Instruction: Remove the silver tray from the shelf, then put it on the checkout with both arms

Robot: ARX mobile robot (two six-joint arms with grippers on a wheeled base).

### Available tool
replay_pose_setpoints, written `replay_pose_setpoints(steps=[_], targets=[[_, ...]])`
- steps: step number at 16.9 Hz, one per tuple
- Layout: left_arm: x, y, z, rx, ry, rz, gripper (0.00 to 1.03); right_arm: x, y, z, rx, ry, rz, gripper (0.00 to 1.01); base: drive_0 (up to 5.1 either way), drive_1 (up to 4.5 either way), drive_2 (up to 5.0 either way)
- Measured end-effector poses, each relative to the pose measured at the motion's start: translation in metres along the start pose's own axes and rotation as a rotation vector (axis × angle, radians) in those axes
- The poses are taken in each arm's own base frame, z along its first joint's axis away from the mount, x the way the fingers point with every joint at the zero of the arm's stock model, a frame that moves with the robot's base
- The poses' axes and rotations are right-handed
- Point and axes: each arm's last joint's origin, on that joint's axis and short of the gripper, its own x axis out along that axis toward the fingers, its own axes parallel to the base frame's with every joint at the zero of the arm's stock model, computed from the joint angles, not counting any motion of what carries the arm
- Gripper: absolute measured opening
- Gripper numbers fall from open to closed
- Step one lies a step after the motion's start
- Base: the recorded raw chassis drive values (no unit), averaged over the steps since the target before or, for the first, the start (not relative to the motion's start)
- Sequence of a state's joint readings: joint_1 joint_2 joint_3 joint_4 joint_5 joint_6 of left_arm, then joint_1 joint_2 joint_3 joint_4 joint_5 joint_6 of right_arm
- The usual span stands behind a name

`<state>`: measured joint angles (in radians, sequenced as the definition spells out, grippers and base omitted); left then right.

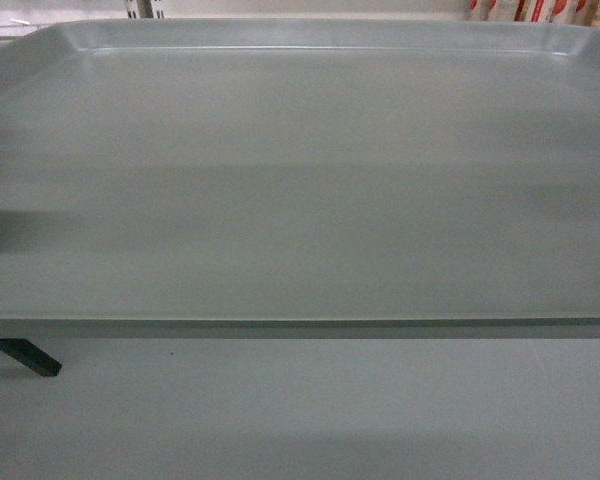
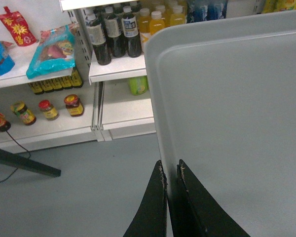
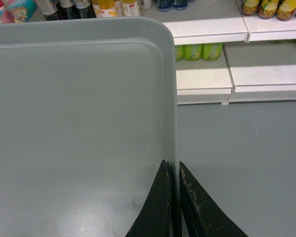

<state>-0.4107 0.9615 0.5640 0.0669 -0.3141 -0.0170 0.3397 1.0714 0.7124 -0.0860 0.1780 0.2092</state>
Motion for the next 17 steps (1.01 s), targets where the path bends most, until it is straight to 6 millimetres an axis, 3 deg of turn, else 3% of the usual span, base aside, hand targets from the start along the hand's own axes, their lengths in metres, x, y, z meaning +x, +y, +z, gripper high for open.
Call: replay_pose_setpoints(steps=[17], targets=[[-0.0001,0.0001,-0.0001,0.001,0.001,0.001,0.04,-0.0001,0.0,0.0003,0.0,-0.001,-0.001,0.03,0.0,-4.14,4.2]])
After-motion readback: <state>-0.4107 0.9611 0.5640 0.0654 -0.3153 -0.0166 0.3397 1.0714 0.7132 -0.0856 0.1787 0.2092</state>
